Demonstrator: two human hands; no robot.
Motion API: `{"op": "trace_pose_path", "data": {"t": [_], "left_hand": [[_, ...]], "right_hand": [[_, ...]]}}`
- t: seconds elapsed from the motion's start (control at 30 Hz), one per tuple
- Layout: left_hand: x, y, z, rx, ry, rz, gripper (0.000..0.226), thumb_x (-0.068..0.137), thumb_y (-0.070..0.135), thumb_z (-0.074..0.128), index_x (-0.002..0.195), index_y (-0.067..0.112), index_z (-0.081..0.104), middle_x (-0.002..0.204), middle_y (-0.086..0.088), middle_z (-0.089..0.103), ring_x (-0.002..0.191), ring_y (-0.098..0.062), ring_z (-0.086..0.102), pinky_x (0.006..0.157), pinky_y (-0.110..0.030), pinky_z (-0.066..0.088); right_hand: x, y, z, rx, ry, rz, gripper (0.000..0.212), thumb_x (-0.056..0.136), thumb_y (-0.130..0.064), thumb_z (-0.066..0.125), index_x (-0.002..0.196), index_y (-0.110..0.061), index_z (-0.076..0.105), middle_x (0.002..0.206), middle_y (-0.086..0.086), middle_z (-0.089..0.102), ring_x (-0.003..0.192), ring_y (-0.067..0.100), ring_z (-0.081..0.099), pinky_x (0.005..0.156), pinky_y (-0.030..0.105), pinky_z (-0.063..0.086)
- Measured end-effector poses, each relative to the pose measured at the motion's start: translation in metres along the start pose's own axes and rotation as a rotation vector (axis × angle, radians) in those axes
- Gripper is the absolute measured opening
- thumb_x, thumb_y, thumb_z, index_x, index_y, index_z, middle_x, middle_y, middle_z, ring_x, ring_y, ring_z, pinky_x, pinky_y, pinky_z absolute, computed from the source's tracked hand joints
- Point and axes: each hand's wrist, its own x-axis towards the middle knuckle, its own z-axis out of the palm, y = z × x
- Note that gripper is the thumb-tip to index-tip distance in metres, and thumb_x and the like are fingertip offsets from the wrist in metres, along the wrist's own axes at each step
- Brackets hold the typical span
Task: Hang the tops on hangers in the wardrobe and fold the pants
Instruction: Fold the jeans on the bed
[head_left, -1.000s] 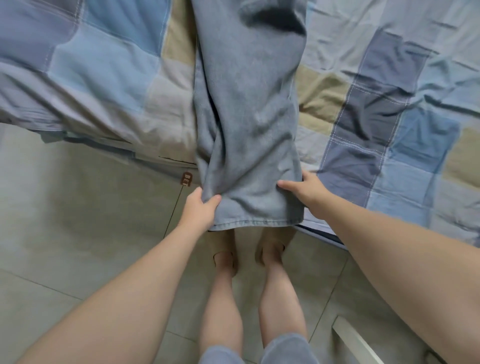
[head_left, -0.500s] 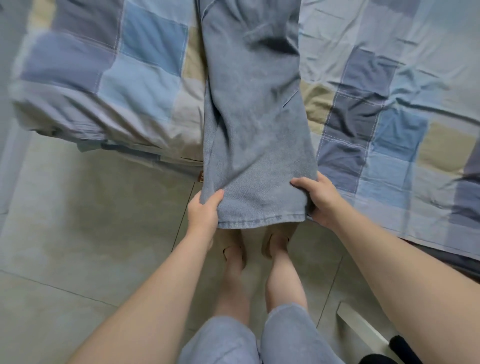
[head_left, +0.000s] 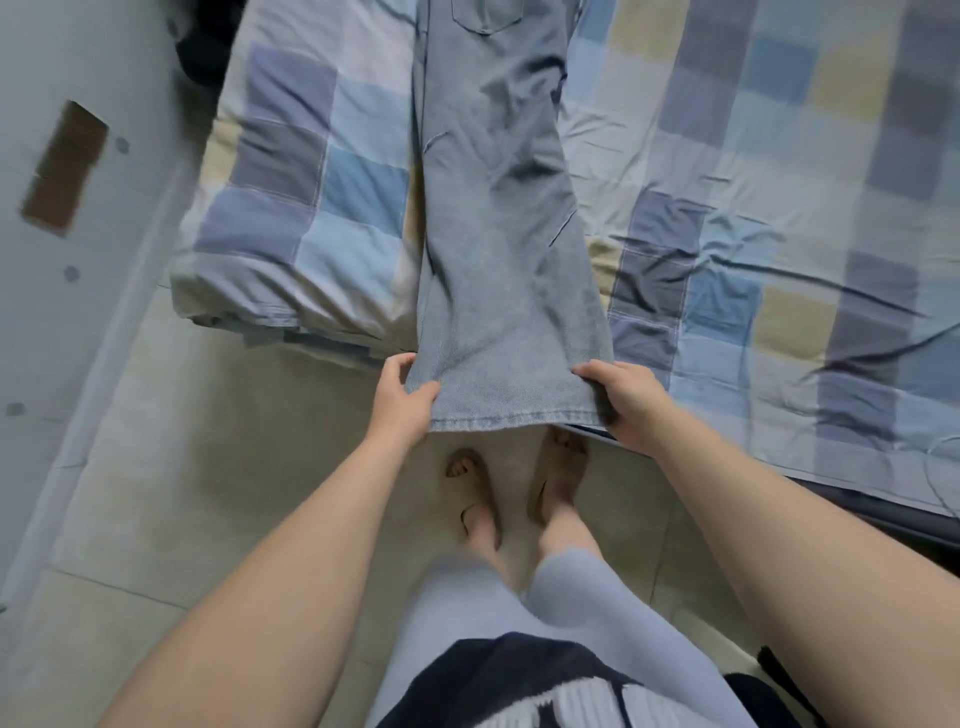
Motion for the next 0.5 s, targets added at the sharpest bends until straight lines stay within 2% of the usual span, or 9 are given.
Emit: {"op": "trace_pose_path", "data": {"t": [0.07,0.1,0.17,0.23,0.27,0.3,0.37,0.43,0.5], "left_hand": [[-0.014,0.01,-0.009,0.021,-0.05,0.069,0.052,0.091,0.01,0.061,0.137,0.031,0.049,0.123,0.007,0.064,0.095,-0.008,0.068,0.082,-0.032,0.057],[-0.02,0.014,-0.012,0.051,-0.073,0.071,0.053,0.092,0.013,0.061,0.138,0.034,0.049,0.12,0.012,0.064,0.088,-0.004,0.069,0.077,-0.029,0.058],[-0.03,0.02,-0.018,0.124,-0.1,0.015,0.044,0.09,0.019,0.062,0.132,0.032,0.054,0.112,0.009,0.067,0.084,-0.015,0.07,0.068,-0.036,0.058],[-0.039,0.023,-0.023,0.184,-0.117,-0.038,0.022,0.087,0.023,0.064,0.109,0.02,0.065,0.095,0.002,0.07,0.075,-0.024,0.066,0.061,-0.035,0.052],[-0.044,0.024,-0.025,0.216,-0.132,-0.043,0.009,0.085,0.024,0.065,0.092,0.017,0.066,0.081,0.002,0.069,0.069,-0.024,0.061,0.059,-0.031,0.047],[-0.051,0.024,-0.027,0.238,-0.153,-0.039,0.011,0.083,0.025,0.065,0.075,0.018,0.063,0.068,0.003,0.064,0.063,-0.022,0.057,0.058,-0.029,0.043],[-0.063,0.021,-0.031,0.249,-0.19,-0.042,0.029,0.081,0.027,0.064,0.055,0.022,0.054,0.054,0.005,0.056,0.054,-0.02,0.052,0.052,-0.025,0.039],[-0.074,0.014,-0.036,0.209,-0.205,-0.049,0.036,0.084,0.029,0.065,0.053,0.023,0.049,0.056,0.001,0.051,0.053,-0.019,0.048,0.053,-0.024,0.037],[-0.086,0.007,-0.042,0.123,-0.198,-0.075,0.028,0.088,0.03,0.065,0.069,0.018,0.049,0.069,-0.006,0.045,0.064,-0.019,0.044,0.062,-0.029,0.035]], "right_hand": [[-0.019,-0.008,0.002,0.073,-0.03,-0.022,0.031,0.085,-0.003,0.069,0.113,0.009,0.065,0.094,0.018,0.074,0.077,0.027,0.073,0.066,0.033,0.059],[-0.027,-0.013,0.002,0.113,-0.053,-0.027,0.027,0.085,-0.003,0.068,0.11,0.006,0.065,0.087,0.016,0.074,0.072,0.026,0.074,0.062,0.032,0.059],[-0.042,-0.021,0.003,0.169,-0.096,-0.012,0.019,0.085,-0.006,0.067,0.103,0.0,0.066,0.081,0.013,0.074,0.068,0.025,0.074,0.057,0.031,0.058],[-0.056,-0.025,0.003,0.181,-0.117,0.016,0.016,0.084,-0.009,0.067,0.099,-0.004,0.067,0.082,0.011,0.074,0.068,0.024,0.074,0.057,0.031,0.058],[-0.062,-0.026,0.002,0.179,-0.12,0.021,0.019,0.084,-0.01,0.066,0.101,-0.004,0.068,0.085,0.011,0.074,0.07,0.025,0.074,0.058,0.032,0.058],[-0.068,-0.026,0.001,0.175,-0.124,0.017,0.023,0.083,-0.011,0.065,0.105,-0.004,0.068,0.089,0.012,0.074,0.073,0.026,0.073,0.061,0.033,0.059],[-0.079,-0.025,-0.003,0.165,-0.131,-0.006,0.03,0.081,-0.011,0.064,0.11,-0.004,0.067,0.092,0.013,0.073,0.075,0.027,0.073,0.065,0.035,0.06],[-0.089,-0.018,-0.007,0.148,-0.114,-0.021,0.034,0.077,-0.015,0.067,0.109,-0.004,0.069,0.09,0.013,0.075,0.075,0.027,0.074,0.071,0.04,0.062],[-0.099,-0.008,-0.012,0.076,-0.052,-0.039,0.043,0.067,-0.025,0.074,0.107,-0.007,0.073,0.094,0.013,0.076,0.083,0.028,0.074,0.09,0.049,0.057]]}}
